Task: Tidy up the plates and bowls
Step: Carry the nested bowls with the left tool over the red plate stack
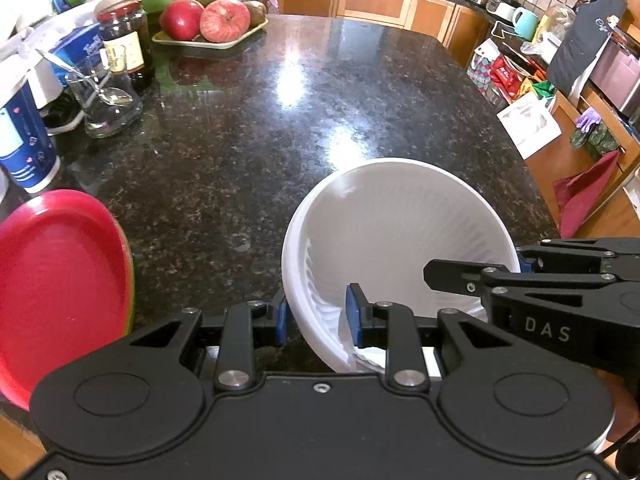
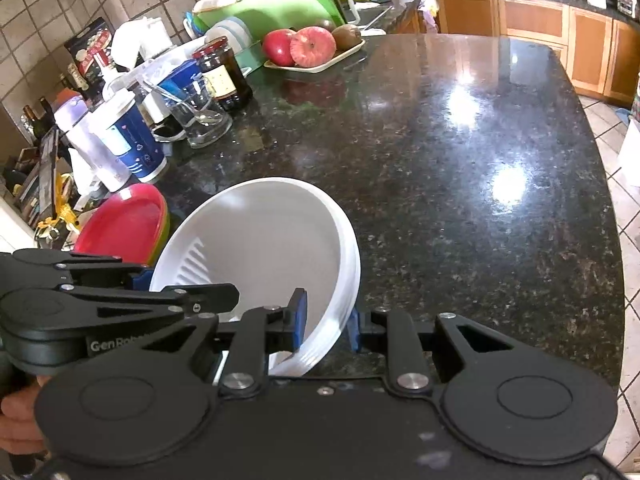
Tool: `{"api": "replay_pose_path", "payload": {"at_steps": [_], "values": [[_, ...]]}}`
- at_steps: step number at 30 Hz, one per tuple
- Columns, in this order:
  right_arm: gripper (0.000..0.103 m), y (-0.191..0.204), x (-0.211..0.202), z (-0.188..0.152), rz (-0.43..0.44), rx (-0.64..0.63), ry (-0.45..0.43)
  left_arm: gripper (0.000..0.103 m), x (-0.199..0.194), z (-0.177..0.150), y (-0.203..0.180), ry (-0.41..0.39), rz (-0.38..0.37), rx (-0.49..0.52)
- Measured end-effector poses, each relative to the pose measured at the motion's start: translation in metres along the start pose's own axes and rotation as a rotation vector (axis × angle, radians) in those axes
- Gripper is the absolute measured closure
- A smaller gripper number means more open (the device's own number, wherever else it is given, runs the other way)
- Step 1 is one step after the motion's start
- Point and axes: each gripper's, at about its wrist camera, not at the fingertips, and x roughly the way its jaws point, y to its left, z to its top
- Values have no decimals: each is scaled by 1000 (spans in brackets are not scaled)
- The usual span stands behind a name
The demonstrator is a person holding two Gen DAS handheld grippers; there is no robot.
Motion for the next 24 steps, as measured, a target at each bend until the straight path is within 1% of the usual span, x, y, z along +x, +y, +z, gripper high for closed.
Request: {"api": "replay_pose_path", "payload": {"at_steps": [7,12,15,19,24], "values": [[80,19,0,3,47,-24,-4,68,-17,-5,12,-13,41,-25],[80,43,4,8,72,-50,-8,68,-31,-9,32,-25,62,-45],[80,63,9,12,80,-66,-11,68,-37,-9,49,-25,64,-62],[80,93,19,16,86,-74,-16,68,-47,-12,73,-40,86,-54],[80,133,36,22,96,-73,-18,68,-60,-13,108,-47,95,-46]]}}
